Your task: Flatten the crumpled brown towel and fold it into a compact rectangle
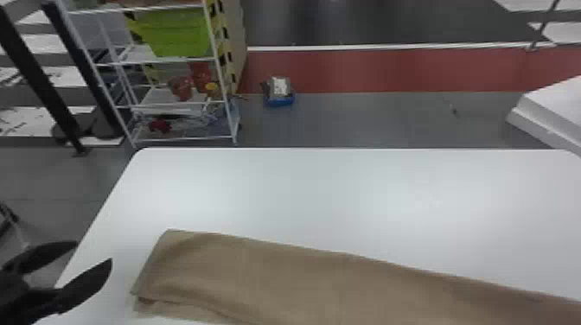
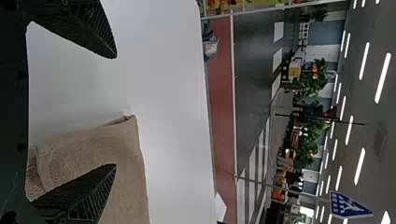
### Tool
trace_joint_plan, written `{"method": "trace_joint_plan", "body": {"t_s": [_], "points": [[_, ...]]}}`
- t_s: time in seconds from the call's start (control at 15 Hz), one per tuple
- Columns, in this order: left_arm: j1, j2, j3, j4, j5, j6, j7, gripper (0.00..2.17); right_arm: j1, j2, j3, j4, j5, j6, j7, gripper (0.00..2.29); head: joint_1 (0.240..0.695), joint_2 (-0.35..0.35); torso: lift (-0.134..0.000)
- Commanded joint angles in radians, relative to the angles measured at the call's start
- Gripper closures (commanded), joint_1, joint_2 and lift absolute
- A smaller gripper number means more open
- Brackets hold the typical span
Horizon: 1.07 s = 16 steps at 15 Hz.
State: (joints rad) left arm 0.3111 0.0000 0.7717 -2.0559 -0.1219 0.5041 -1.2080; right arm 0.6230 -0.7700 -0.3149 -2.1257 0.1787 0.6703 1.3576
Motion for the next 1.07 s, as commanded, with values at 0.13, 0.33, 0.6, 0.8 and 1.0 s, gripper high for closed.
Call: {"method": "trace_joint_plan", "body": {"t_s": [0.13,0.33,0.6,0.8,1.0], "points": [[0.002,-0.003,0.012,0.002,0.007,-0.002,-0.002,0.05,-0.039,0.0,0.053,-0.007,0.042,0.038,0.009,0.87,0.695,0.098,-0.124],[0.003,-0.003,0.017,0.002,0.008,-0.002,-0.002,0.05,-0.051,-0.005,0.068,-0.008,0.064,0.044,0.009,0.94,0.695,0.11,-0.124],[0.005,-0.003,0.018,0.003,0.011,-0.002,-0.001,0.05,-0.054,-0.014,0.066,-0.03,0.055,0.053,0.009,1.06,0.695,0.117,-0.124],[0.002,-0.003,0.017,0.0,0.013,-0.002,0.001,0.05,-0.022,-0.031,0.043,-0.073,0.044,0.041,0.009,1.06,0.695,0.122,-0.124],[0.002,-0.003,0.018,-0.009,0.013,-0.002,0.001,0.05,0.083,-0.063,-0.029,-0.132,0.031,0.007,0.009,1.06,0.695,0.126,-0.124]]}}
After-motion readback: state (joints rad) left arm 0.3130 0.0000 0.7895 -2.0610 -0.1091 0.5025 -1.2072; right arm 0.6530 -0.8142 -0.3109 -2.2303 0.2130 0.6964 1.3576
